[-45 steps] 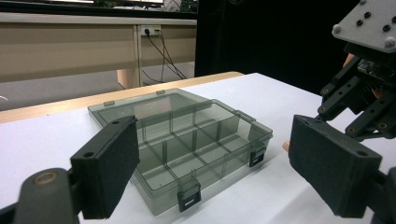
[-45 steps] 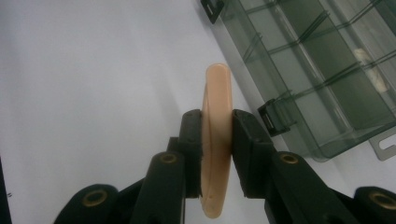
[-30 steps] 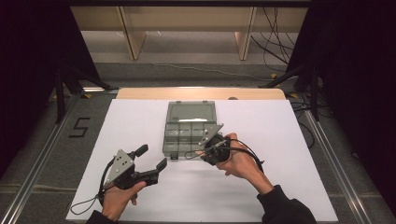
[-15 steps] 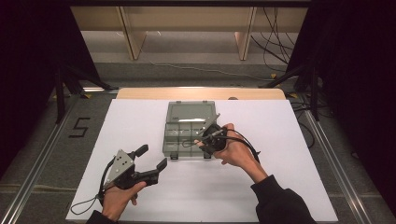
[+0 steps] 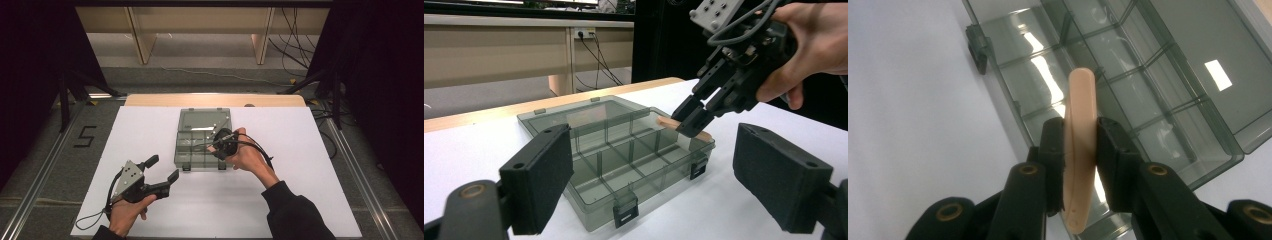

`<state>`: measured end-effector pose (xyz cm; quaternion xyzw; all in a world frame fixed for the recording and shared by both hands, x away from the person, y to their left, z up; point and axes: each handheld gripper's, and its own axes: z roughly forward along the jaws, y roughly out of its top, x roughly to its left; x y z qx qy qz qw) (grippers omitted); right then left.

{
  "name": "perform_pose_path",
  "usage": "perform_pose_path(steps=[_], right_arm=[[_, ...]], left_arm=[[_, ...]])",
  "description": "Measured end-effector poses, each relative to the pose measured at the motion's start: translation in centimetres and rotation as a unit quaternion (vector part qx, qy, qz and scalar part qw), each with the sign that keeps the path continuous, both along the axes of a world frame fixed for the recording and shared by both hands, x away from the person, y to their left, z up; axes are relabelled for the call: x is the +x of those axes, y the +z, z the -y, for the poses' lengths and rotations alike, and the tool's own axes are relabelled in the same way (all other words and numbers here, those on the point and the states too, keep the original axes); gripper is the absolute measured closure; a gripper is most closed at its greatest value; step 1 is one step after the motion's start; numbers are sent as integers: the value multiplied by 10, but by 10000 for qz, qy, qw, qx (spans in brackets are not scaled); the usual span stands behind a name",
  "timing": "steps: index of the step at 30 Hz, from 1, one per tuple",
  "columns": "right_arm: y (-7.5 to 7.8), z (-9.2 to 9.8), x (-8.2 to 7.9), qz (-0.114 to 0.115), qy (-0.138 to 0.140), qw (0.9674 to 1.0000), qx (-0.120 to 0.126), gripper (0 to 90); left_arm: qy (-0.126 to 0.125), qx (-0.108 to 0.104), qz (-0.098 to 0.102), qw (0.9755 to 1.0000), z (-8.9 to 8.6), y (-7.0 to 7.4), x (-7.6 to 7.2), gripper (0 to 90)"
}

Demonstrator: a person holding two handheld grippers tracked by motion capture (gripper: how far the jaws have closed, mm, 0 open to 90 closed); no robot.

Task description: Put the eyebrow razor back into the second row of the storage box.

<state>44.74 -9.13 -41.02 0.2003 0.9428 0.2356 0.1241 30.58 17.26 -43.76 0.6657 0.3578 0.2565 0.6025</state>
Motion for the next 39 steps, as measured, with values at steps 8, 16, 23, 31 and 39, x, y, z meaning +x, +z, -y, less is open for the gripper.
perform_pose_path(steps=[8,16,23,31,39], right_arm=[[-5,-8,10,-67,-5,9999,-112,746],[-10,-12,14,-121,8,9998,-166,746],[-13,-13,16,-150,21,9997,-187,746],[-16,-13,18,-200,12,9997,-149,729],[-14,-13,18,-168,-79,9998,-14,624]], left_arm=[[0,-13,-7,10000,0,0,0,160],[22,-2,-28,10000,0,0,0,160],[-6,-47,-4,10000,0,0,0,160],[-3,-46,-8,10000,0,0,0,160],[7,-57,-12,10000,0,0,0,160]])
